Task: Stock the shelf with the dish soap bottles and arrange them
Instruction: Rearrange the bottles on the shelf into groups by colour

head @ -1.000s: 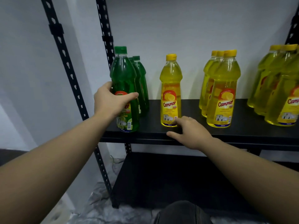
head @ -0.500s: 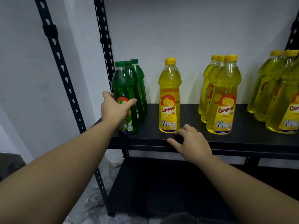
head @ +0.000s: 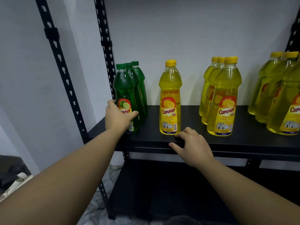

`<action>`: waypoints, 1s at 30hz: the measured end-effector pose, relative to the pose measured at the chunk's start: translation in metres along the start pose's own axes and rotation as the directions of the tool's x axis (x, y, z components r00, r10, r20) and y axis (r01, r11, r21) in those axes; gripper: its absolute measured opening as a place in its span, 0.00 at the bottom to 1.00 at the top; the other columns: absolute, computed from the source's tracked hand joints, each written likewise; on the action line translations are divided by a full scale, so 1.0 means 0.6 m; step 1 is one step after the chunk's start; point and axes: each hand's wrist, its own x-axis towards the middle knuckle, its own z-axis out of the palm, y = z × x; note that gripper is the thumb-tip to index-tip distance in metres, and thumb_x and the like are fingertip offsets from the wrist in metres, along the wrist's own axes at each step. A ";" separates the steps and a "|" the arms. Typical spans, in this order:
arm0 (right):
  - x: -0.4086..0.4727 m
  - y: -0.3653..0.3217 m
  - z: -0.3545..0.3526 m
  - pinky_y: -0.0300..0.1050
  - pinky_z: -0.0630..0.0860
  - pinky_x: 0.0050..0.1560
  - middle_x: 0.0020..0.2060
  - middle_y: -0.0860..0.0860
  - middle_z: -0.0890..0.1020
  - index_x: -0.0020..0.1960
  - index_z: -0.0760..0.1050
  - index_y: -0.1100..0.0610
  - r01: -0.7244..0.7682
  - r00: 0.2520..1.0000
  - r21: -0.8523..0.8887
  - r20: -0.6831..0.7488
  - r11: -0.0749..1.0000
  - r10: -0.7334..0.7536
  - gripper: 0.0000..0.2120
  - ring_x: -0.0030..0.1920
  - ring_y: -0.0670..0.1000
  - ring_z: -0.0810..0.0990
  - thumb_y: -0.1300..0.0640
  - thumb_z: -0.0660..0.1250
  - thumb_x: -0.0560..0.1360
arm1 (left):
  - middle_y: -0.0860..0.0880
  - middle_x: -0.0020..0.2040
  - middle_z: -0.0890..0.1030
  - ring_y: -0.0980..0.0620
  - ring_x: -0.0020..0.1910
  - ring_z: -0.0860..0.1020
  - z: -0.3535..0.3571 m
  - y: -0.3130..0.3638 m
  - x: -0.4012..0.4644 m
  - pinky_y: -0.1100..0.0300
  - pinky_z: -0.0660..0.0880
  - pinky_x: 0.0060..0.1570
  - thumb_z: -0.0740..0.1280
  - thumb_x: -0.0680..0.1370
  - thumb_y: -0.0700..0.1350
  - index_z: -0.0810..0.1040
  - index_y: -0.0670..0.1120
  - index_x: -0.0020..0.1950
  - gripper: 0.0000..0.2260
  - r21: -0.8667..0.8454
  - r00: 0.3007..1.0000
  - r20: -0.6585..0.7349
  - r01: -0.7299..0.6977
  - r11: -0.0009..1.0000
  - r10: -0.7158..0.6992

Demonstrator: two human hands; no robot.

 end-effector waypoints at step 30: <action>0.000 0.004 0.009 0.43 0.70 0.53 0.49 0.42 0.70 0.65 0.78 0.46 0.033 0.999 -0.036 -0.031 0.999 -0.034 0.25 0.50 0.44 0.69 0.31 0.63 0.77 | 0.45 0.66 0.76 0.44 0.63 0.79 0.013 -0.005 0.015 0.41 0.81 0.58 0.83 0.65 0.62 0.66 0.50 0.73 0.44 0.013 0.999 -0.037 -0.002 1.000 0.003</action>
